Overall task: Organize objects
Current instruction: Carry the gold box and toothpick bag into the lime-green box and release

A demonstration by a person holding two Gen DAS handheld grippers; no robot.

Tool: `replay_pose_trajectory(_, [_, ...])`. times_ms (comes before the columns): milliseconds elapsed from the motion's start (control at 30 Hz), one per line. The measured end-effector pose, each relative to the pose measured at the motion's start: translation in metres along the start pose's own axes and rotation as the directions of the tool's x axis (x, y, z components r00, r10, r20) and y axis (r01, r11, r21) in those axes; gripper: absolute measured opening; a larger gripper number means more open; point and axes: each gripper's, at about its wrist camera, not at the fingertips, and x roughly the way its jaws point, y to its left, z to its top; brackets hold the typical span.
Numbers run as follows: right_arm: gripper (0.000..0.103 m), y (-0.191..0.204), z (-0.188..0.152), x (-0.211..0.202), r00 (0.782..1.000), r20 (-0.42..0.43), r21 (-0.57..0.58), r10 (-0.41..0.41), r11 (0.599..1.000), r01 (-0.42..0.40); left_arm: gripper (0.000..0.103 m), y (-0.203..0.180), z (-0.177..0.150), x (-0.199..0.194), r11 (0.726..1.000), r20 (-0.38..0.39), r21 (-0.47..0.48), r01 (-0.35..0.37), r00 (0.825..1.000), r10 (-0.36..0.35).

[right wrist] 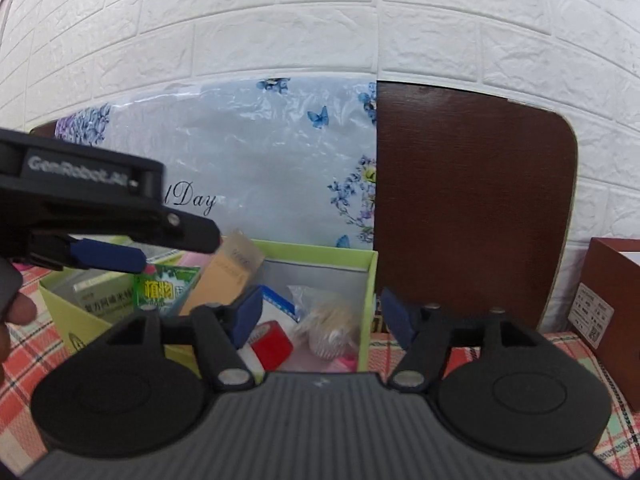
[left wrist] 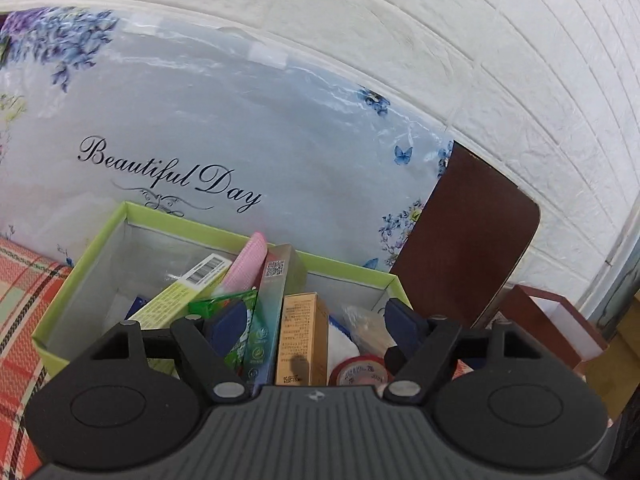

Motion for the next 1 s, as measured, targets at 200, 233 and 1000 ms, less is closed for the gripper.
replay_pose_trajectory(200, [0.098, -0.001, 0.001, -0.021, 1.0, -0.007, 0.028, -0.014, 1.0, 0.015, 0.079, -0.002, -0.003, -0.017, 0.999, -0.038, -0.023, -0.031, 0.999, 0.03])
replay_pose_trajectory(233, [0.099, -0.001, 0.003, -0.027, 1.0, 0.0, 0.029, -0.015, 0.999, 0.015, 0.079, -0.005, -0.004, -0.022, 0.999, -0.042, -0.025, -0.035, 0.999, 0.034])
replay_pose_trajectory(1000, [0.103, 0.018, 0.005, -0.166, 0.999, 0.023, 0.036, 0.045, 0.998, -0.046, 0.085, -0.034, -0.055, -0.157, 0.99, -0.064, -0.028, -0.136, 0.989, 0.134])
